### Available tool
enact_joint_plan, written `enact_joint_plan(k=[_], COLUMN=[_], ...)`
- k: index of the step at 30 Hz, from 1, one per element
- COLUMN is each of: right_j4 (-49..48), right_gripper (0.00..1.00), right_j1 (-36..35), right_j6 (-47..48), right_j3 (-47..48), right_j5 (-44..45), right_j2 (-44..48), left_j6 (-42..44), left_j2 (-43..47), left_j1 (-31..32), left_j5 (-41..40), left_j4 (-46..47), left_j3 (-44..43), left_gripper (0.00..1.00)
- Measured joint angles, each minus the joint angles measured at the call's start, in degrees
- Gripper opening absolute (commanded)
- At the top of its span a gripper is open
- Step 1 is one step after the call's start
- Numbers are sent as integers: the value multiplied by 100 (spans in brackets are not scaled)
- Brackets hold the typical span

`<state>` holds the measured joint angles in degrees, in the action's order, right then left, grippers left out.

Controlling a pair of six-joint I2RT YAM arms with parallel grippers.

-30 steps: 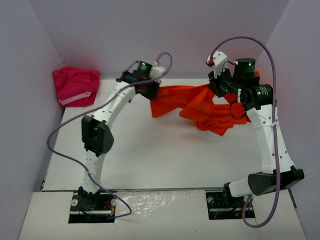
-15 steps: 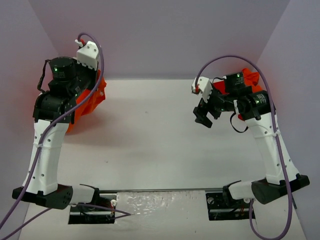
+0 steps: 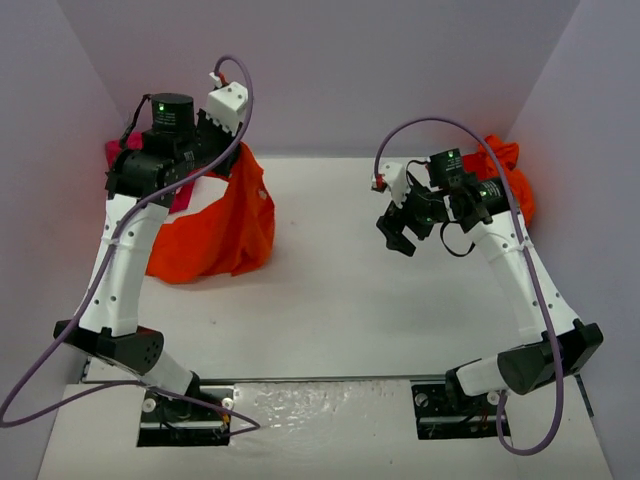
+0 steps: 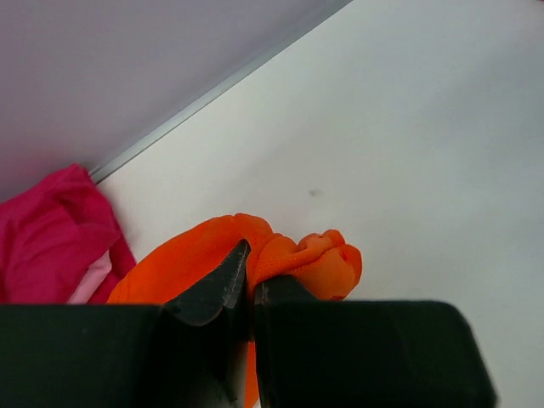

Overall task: Fold and stack the t-shirts
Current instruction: Move the tshirt to the center of the board

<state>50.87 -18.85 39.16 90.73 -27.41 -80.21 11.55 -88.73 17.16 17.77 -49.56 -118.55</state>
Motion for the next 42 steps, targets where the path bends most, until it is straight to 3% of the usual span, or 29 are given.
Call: enact_joint_plan(k=[3,10,14,27,42], right_j4=[-94,-348,-544,-1078,-863], right_gripper=[82,82,82,77,77], right_j1=[0,0,-38,-115,-211], right_j6=[-38,-160,-216,-237,41], right_j3=[-196,-613,-736,-777,-941], right_j5=[96,450,521,537,299], right_j2=[-32,-35,-98,-1487,-1114], left_j6=[46,815,952,1140,1366], left_j2=[-142,-806,-1152,-1141,-989], left_j1=[329,1979,2513,2359,2059], left_j5=[246,217,349,-141,-807], left_j4=[-59,-696,-956,-1041,-1025], left_j3=[-325,-559,-638,-687,-648], left_gripper=[0,0,0,0,0])
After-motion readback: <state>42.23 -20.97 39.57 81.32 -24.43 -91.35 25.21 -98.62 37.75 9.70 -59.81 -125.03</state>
